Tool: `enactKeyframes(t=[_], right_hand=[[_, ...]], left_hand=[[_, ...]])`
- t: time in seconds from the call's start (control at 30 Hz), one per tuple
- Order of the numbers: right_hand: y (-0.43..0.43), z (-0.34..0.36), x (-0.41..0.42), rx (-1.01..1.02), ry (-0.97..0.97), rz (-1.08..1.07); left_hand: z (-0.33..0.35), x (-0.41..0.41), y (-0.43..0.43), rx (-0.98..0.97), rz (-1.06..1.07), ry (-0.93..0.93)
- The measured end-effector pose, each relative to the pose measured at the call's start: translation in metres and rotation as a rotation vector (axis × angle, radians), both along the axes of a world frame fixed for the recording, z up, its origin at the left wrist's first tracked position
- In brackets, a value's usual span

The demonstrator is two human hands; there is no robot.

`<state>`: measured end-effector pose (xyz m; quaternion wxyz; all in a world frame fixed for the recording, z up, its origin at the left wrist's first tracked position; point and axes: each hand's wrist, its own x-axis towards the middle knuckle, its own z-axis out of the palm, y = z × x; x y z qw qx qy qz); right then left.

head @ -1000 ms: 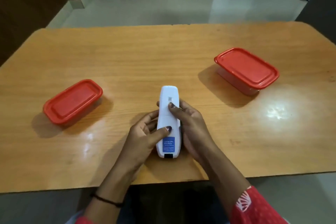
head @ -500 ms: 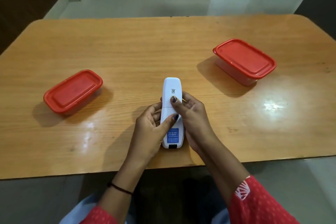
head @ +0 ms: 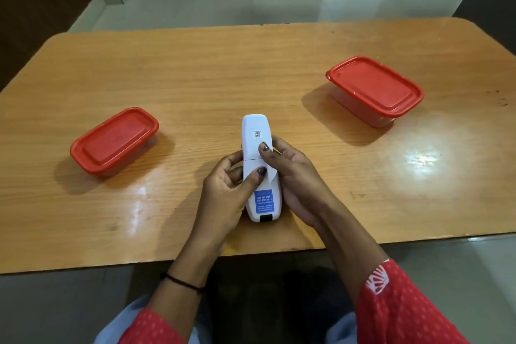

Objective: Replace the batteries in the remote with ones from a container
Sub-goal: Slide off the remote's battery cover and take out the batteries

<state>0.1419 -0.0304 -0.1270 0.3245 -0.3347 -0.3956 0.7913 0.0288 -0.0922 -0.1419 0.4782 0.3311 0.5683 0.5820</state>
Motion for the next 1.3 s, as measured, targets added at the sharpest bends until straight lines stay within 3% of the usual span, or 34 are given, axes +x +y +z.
enactKeyframes(t=[0.13,0.53,0.73,0.83,0.93,1.0,1.13,1.23,1.3], right_hand=[[0.001,0.0,0.003,-0.005,-0.001,0.005],[-0.01,-0.002,-0.014,-0.038,-0.083,-0.255],[-0.005,0.004,-0.008,-0.019,-0.036,-0.118],[0.002,0.001,-0.005,0.14,-0.193,-0.146],[0.008,-0.002,0.006,0.438,-0.324,-0.205],[0.011,-0.004,0.016,0.688,-0.406,-0.132],[0.012,-0.015,0.02,1.142,-0.832,0.105],[0.014,-0.016,0.022,1.169,-0.881,0.022],[0.017,-0.014,0.025,1.099,-0.825,-0.042]], left_hand=[[0.001,-0.005,0.0,-0.015,-0.081,-0.025],[-0.001,0.0,-0.002,-0.006,-0.149,0.175],[0.001,-0.004,-0.004,-0.023,-0.144,0.129],[0.004,-0.009,-0.004,-0.04,-0.173,0.128],[0.009,-0.019,-0.006,-0.052,-0.21,0.114],[0.012,-0.026,-0.007,-0.064,-0.204,0.08],[0.016,-0.039,-0.012,-0.104,-0.198,0.048],[0.017,-0.047,-0.015,-0.14,-0.197,-0.029],[0.019,-0.055,-0.014,-0.117,-0.119,-0.216]])
